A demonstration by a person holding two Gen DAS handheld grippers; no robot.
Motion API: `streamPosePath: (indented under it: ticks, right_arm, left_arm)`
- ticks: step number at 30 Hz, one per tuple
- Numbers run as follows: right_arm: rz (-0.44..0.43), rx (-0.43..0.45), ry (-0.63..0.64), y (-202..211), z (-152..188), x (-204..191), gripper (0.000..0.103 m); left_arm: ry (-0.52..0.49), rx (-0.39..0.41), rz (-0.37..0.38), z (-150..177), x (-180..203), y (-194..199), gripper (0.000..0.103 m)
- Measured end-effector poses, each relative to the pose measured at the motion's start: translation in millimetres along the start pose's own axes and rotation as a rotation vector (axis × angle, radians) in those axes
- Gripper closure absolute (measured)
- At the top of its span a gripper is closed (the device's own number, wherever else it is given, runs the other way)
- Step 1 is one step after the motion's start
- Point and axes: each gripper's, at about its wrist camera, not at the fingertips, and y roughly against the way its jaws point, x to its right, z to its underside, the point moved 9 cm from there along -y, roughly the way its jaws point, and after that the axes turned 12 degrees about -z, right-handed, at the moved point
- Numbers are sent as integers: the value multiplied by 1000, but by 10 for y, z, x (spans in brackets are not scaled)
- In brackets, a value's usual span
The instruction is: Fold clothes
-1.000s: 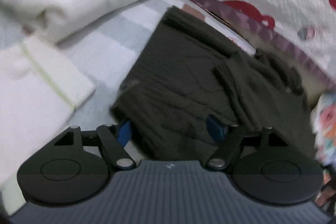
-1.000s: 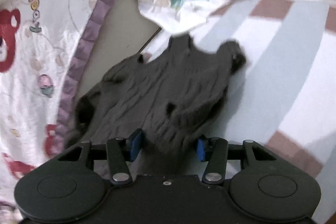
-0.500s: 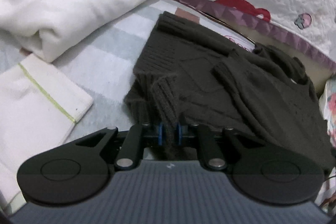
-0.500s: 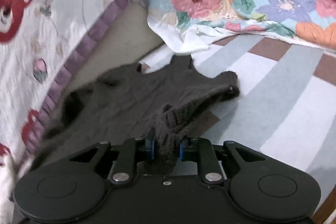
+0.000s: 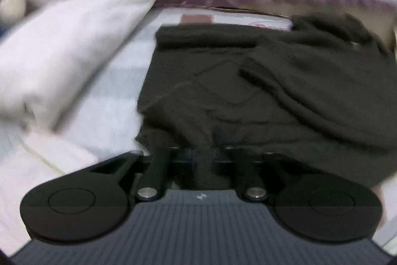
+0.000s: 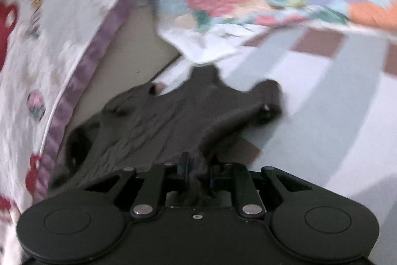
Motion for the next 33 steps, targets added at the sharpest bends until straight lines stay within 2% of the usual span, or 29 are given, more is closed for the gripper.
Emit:
streamPosePath:
  ticks: [3,5,7,8,13,17,20,22,24,25,27,29,30,32,33]
  right_arm:
    - [26,9,137,217,-164,-178,89]
    - [37,8,197,384,-265,-218,93]
    - [47,-17,236,495,-334,-210,96]
    - [51,-30,256,550,-368,-205,97]
    - [58,-70,304,762,-369,-150,98]
    - [45,-92,319,1002,-295,-144,98]
    - [71,-102,345,1230,-222,-75,98]
    - [121,-120,376,1241,-134,63,98]
    - [106,-224,317,1060,122,259,97]
    - [94,-281,284,972,257,355,96]
    - [77,-236,248,1015,251,377,94]
    - [47,-210,204,1056,200,383,90]
    - [36,-208,186,1069,174,390,86]
    - [31,-230,134,1067,172,462,83]
    - [25,-229,103,1069,169,487,75]
  left_arm:
    - [39,77,-53,-121,-244,334,96]
    - [114,123,-90,-180,-462,594,96]
    - [193,99,-63,-161,-618,745,96]
    - [199,81,-55,-113,-646,779,96]
    - [223,27,-39,79,-734,885,96]
    - [226,28,-25,127,-788,1121,96]
    - [212,19,-17,209,-795,1275,96]
    - [218,-7,-10,327,-824,1247,96]
    - [259,-72,-10,464,-898,1116,95]
    - [295,-115,-6,503,-938,1037,94]
    - [333,-189,-9,542,-1001,924,85]
    - [325,-184,-50,515,-1037,972,77]
    - [318,-178,-44,488,-1024,1032,74]
    - [334,-162,-11,452,-988,1166,56]
    - [339,-160,5,433,-957,1222,55]
